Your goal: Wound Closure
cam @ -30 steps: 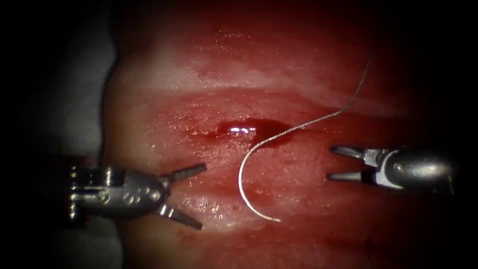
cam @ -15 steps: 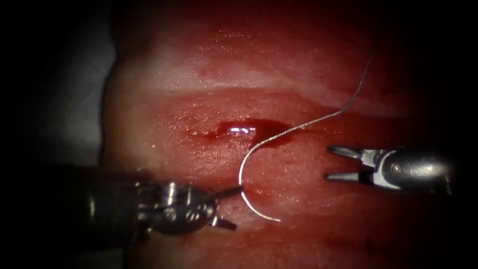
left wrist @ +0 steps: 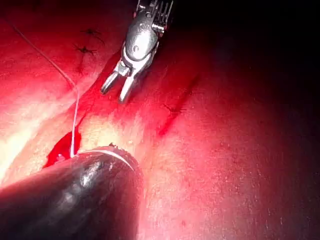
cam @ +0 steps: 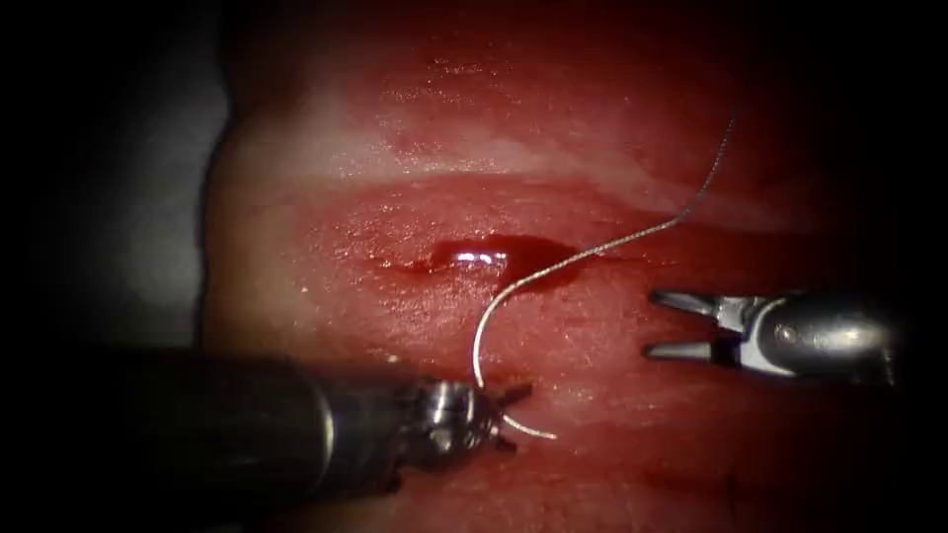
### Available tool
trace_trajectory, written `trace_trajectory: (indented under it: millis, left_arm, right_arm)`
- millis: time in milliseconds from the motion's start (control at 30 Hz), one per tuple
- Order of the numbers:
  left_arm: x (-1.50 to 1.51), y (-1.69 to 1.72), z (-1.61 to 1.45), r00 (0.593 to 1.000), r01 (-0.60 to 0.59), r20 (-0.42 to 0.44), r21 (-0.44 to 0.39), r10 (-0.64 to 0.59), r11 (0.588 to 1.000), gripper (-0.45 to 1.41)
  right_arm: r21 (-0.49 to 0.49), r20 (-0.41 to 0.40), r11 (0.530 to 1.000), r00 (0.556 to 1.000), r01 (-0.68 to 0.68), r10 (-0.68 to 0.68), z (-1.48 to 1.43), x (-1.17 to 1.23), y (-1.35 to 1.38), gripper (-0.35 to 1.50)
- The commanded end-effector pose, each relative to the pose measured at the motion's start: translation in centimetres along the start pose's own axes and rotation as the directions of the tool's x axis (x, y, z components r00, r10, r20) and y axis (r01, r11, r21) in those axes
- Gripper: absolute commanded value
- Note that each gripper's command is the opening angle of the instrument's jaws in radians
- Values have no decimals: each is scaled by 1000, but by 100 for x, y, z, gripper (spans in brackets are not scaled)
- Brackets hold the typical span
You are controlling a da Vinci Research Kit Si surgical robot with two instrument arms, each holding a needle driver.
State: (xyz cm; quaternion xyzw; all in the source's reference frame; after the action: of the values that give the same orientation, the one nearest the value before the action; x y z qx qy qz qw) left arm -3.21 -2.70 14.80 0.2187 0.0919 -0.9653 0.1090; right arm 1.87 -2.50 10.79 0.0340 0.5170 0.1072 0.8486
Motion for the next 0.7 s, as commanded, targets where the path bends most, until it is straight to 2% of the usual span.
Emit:
trace_trajectory:
  millis: [33, 700]
  left_arm:
    - [4, 9, 15, 1000, -1, 1, -13, 1, 1000, 47]
    - [-20, 27, 88, 998, -28, 55, -20, 29, 999, 43]
  right_arm:
    - [5, 0, 1000, 1000, -3, 3, 6, -4, -9, 33]
    - [4, 0, 1000, 1000, -3, 3, 6, -4, -9, 33]
